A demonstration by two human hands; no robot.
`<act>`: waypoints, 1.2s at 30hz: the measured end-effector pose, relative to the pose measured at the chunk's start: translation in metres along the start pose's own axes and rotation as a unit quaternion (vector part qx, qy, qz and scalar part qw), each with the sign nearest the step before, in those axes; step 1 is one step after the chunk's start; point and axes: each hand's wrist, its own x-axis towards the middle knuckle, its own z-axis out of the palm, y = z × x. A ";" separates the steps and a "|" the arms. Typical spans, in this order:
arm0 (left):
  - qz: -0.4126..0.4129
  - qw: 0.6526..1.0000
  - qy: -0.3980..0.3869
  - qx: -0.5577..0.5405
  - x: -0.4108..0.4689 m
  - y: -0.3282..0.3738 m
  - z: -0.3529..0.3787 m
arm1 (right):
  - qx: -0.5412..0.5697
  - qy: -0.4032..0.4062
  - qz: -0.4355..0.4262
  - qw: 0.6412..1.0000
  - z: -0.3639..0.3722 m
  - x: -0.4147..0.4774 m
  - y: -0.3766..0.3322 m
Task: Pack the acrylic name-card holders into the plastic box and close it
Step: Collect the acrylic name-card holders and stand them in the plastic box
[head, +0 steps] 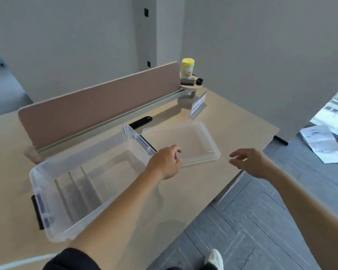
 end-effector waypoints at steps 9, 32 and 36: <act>-0.018 0.998 -0.054 0.032 0.123 0.106 0.087 | 0.050 0.029 0.017 0.998 -0.096 0.074 0.129; -0.239 0.964 0.049 -0.106 0.363 0.077 0.113 | -0.032 -0.015 -0.049 0.998 -0.182 0.383 0.127; -0.306 0.934 0.081 -0.168 0.391 0.065 0.111 | -0.044 -0.058 -0.054 0.996 -0.176 0.447 0.106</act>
